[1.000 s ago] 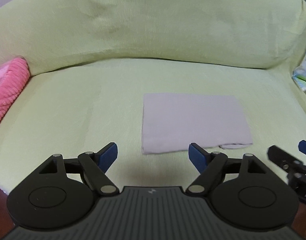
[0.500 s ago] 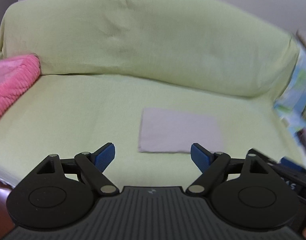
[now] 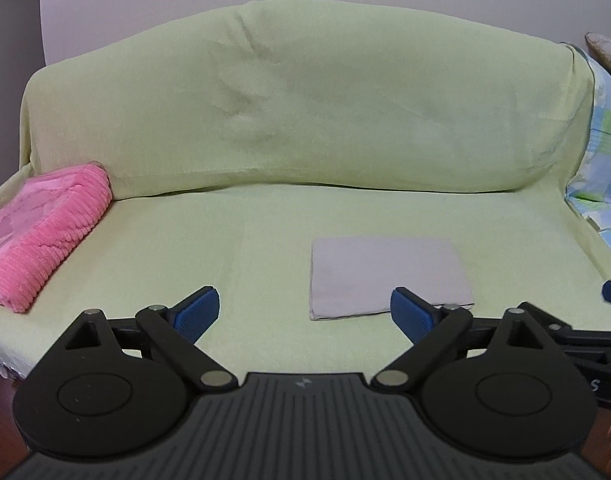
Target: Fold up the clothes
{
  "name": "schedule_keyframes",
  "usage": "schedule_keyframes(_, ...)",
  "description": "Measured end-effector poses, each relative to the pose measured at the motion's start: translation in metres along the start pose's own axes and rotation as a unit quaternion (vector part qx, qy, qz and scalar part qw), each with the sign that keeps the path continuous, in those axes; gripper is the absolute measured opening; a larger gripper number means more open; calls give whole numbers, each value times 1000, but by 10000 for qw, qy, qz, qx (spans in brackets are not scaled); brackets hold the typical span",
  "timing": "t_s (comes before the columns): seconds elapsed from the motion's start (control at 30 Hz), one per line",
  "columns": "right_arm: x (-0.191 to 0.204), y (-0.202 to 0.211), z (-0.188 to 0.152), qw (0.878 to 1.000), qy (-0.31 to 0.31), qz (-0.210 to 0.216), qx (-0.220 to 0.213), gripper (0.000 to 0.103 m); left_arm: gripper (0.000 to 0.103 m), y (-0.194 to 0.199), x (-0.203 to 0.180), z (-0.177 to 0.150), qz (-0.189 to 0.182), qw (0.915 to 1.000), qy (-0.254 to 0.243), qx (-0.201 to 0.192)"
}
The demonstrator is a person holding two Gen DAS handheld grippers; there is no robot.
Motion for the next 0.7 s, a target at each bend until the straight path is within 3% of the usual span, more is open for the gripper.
schedule_keyframes(0.4, 7, -11, -6, 9999, -97, -25, 47, 101, 96, 0, -9, -10, -134, 9997, -21, -225)
schedule_keyframes(0.7, 2, -31, -11, 9981, -511, 167, 306, 101, 96, -29, -23, -23, 93, 9997, -226, 76)
Point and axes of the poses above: each gripper's, at about its wrist camera, not at the fingertips, and y roughly against the way its jaws point, x to its left, z to its top, the point moved 7 cm from there along -y, roughly the way its jaws point, and after that the axes turned 12 degrees about z, right-handed, at the moved point
